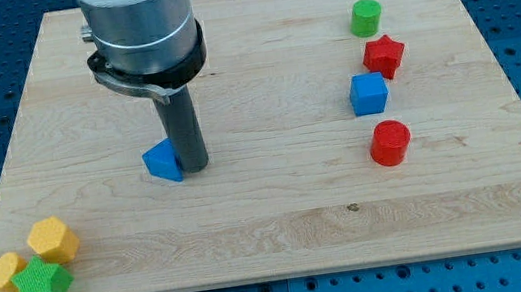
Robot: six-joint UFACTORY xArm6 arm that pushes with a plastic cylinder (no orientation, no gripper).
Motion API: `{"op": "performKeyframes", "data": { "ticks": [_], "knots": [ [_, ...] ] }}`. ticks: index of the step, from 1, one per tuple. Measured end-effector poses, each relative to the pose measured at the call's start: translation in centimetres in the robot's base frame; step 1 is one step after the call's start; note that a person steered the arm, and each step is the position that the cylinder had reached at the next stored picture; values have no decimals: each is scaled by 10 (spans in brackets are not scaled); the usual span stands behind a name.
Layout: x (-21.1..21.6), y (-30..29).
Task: Locate the blue triangle at the right side of the green star
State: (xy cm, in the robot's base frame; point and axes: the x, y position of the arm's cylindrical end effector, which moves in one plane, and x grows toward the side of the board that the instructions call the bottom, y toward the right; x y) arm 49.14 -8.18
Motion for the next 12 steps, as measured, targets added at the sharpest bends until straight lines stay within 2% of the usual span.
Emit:
{"op": "performKeyframes", "data": {
  "ticks": [2, 3, 8, 12],
  "knots": [
    [-27, -3],
    [-27, -13],
    [9, -69],
    [34, -72]
  ]
}}
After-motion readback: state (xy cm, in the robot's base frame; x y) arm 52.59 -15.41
